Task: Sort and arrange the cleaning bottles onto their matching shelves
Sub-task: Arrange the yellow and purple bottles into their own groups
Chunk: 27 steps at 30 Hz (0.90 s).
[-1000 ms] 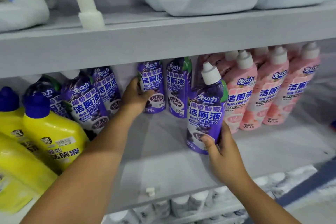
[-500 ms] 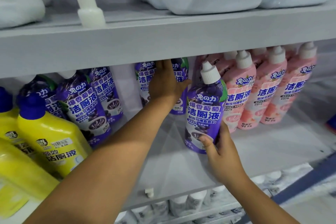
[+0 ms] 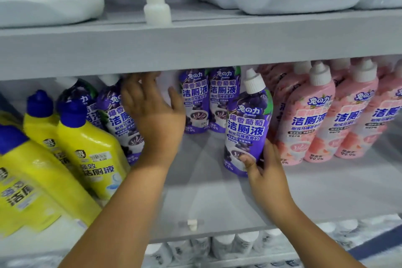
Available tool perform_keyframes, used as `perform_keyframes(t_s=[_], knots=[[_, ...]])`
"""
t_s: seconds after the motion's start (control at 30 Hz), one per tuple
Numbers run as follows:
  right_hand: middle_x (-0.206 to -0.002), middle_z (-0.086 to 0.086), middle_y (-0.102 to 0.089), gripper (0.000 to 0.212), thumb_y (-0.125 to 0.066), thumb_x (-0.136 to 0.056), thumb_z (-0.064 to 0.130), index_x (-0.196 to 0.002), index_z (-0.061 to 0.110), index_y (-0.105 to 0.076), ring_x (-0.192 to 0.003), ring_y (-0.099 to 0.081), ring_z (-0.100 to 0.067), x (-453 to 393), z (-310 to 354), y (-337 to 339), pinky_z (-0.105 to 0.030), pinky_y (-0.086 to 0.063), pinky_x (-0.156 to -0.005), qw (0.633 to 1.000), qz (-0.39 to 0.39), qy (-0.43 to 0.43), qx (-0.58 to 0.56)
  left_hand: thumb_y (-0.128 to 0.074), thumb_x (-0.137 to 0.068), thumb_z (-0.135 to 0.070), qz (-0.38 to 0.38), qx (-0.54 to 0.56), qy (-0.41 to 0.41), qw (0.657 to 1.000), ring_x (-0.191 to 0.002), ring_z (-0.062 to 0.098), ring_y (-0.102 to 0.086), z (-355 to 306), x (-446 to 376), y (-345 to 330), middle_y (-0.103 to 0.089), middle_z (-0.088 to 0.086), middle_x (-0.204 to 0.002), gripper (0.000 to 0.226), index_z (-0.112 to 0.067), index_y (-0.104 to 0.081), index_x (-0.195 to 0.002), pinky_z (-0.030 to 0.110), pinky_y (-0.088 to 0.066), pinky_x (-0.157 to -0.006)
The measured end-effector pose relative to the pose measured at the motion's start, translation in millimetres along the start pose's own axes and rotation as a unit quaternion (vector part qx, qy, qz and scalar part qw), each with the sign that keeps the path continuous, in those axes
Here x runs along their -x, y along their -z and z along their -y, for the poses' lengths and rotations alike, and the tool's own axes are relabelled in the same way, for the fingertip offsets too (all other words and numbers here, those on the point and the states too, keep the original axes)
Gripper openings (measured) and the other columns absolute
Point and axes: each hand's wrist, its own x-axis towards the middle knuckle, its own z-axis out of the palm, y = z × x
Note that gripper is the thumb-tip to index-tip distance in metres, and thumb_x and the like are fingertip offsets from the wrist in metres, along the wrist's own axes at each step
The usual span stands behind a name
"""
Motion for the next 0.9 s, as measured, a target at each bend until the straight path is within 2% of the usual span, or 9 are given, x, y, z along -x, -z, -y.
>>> perform_keyframes(t_s=[0.1,0.3,0.4,0.47,0.53,0.63,0.77,0.83,0.9], knots=[[-0.123,0.003,-0.057,0.042,-0.066,-0.095,0.026,-0.136,0.021,-0.057,-0.115,-0.057,-0.016,-7.4,1.6,-7.2,-0.043,-0.049,-0.099,1.0,0.005,0.016,0.014,-0.062,-0.081,-0.021,-0.033,-0.017,0.046,0.998,-0.131,0.044,-0.048,21.2,-3.4,23.4,-0.05,0.026,-0.138,0.054,0.003,-0.056,-0.129,0.049,-0.036,-0.112],[-0.122,0.007,-0.069,0.033,-0.062,-0.099,0.017,-0.129,0.026,-0.054,-0.113,-0.066,-0.016,-25.5,-0.5,-29.8,-0.043,-0.053,-0.097,1.0,-0.001,0.007,-0.027,-0.064,-0.078,-0.028,0.034,-0.01,0.177,0.984,-0.142,0.042,-0.037,29.9,-8.2,19.8,-0.04,0.024,-0.151,0.081,-0.002,-0.036,-0.15,0.051,-0.03,-0.118],[-0.118,0.005,-0.07,0.029,-0.062,-0.098,0.011,-0.125,0.021,-0.055,-0.108,-0.067,-0.015,-35.5,-0.5,-34.8,-0.025,-0.053,-0.092,0.999,0.003,-0.003,-0.043,-0.068,-0.082,-0.035,0.047,-0.062,0.207,0.975,-0.141,0.04,-0.039,31.0,-14.9,17.7,-0.042,0.021,-0.151,0.084,-0.007,-0.032,-0.153,0.048,-0.031,-0.116],[-0.116,0.004,-0.068,0.033,-0.062,-0.098,0.007,-0.128,0.02,-0.055,-0.106,-0.066,-0.016,-42.4,1.1,-36.6,-0.006,-0.047,-0.083,0.999,0.005,-0.011,-0.042,-0.069,-0.083,-0.039,0.068,-0.076,0.222,0.97,-0.129,0.042,-0.049,34.8,-21.9,14.8,-0.047,0.021,-0.142,0.074,-0.01,-0.042,-0.146,0.049,-0.04,-0.108],[-0.116,0.002,-0.066,0.037,-0.061,-0.098,0.005,-0.132,0.016,-0.054,-0.105,-0.065,-0.016,-50.4,0.9,-38.5,0.0,-0.043,-0.078,0.998,0.011,-0.028,-0.057,-0.07,-0.084,-0.042,0.109,-0.042,0.236,0.965,-0.114,0.043,-0.057,37.8,-26.1,9.4,-0.052,0.02,-0.13,0.061,-0.015,-0.052,-0.136,0.046,-0.049,-0.097],[-0.119,0.006,-0.067,0.037,-0.06,-0.1,0.008,-0.131,0.025,-0.052,-0.11,-0.065,-0.016,-58.0,-4.0,-39.3,-0.015,-0.052,-0.09,0.998,0.018,-0.034,-0.058,-0.072,-0.081,-0.038,0.168,0.037,0.201,0.964,-0.111,0.034,-0.057,34.9,-19.8,5.8,-0.059,0.014,-0.121,0.057,-0.024,-0.057,-0.134,0.038,-0.049,-0.092],[-0.13,0.006,-0.067,0.04,-0.058,-0.096,0.037,-0.134,0.029,-0.051,-0.119,-0.065,-0.018,-62.7,-8.9,-39.9,-0.047,-0.05,-0.106,0.998,0.022,-0.032,-0.047,-0.074,-0.081,-0.044,0.231,0.165,0.186,0.941,-0.12,0.02,-0.059,25.0,-13.2,3.8,-0.062,0.002,-0.131,0.06,-0.028,-0.058,-0.136,0.033,-0.046,-0.105],[-0.132,0.002,-0.064,0.044,-0.054,-0.095,0.042,-0.136,0.025,-0.052,-0.121,-0.064,-0.021,-67.2,-11.2,-42.8,-0.048,-0.049,-0.107,0.999,0.024,-0.024,-0.042,-0.074,-0.079,-0.048,0.279,0.226,0.196,0.912,-0.116,0.016,-0.063,21.6,-13.4,-6.9,-0.067,-0.003,-0.125,0.055,-0.032,-0.06,-0.13,0.042,-0.052,-0.102],[-0.134,-0.003,-0.061,0.047,-0.051,-0.096,0.039,-0.138,0.017,-0.052,-0.122,-0.06,-0.021,-67.9,-4.7,-44.7,-0.036,-0.045,-0.111,0.999,0.019,-0.028,-0.022,-0.075,-0.082,-0.047,0.321,0.248,0.189,0.894,-0.115,0.014,-0.063,16.3,-14.5,-18.9,-0.065,-0.004,-0.128,0.053,-0.038,-0.059,-0.131,0.038,-0.053,-0.101]])
